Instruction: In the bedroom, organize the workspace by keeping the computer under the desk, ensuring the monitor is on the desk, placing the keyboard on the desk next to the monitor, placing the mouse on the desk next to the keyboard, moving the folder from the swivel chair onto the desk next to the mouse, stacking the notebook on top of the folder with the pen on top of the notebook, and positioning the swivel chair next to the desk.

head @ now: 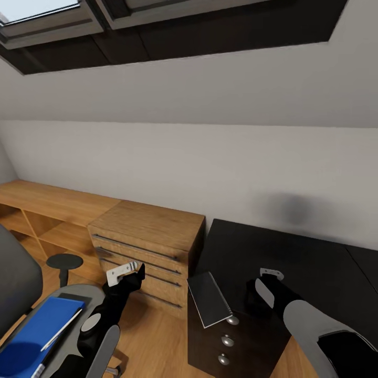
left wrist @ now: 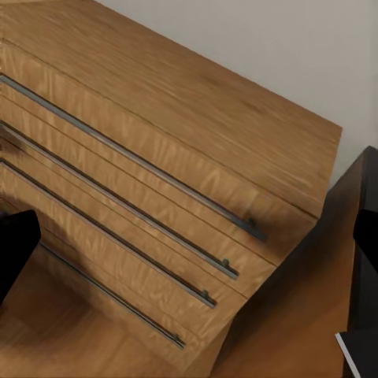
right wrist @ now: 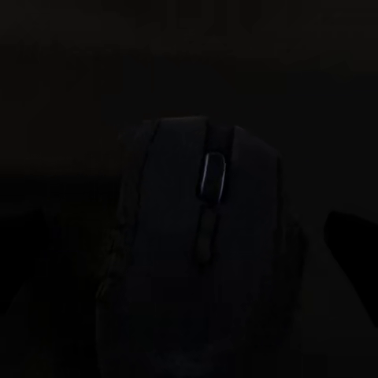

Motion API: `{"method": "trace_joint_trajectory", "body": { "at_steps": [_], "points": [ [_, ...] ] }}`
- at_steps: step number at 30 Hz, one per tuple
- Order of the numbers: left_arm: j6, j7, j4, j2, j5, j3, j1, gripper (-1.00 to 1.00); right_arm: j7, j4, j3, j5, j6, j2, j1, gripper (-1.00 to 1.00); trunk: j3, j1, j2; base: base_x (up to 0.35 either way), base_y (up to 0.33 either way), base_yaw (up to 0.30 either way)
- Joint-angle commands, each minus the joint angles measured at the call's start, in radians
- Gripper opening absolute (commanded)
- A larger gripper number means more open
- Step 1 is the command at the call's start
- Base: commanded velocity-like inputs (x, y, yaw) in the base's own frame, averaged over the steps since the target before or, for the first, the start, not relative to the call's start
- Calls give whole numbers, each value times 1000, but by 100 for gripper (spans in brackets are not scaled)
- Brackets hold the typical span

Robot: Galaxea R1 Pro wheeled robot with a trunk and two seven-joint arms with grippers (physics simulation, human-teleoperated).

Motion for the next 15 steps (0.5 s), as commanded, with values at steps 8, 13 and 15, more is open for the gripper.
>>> {"method": "trace_joint_trajectory", "body": {
  "at_steps": [8, 13, 15],
  "points": [
    [3, 8, -2, 0, 8, -1, -1, 100, -7, 3, 10, -3, 9, 0, 0, -100, -1, 0, -1, 0, 0, 0],
    [3, 8, -1, 0, 8, -1, -1, 100, -6, 1, 10, -2, 8, 1, 0, -100, -1, 0, -1, 0, 0, 0],
    [3, 8, -1, 0, 8, -1, -1, 100, -5, 1, 10, -2, 6, 1, 0, -100, -1, 0, -1, 0, 0, 0]
  ]
}}
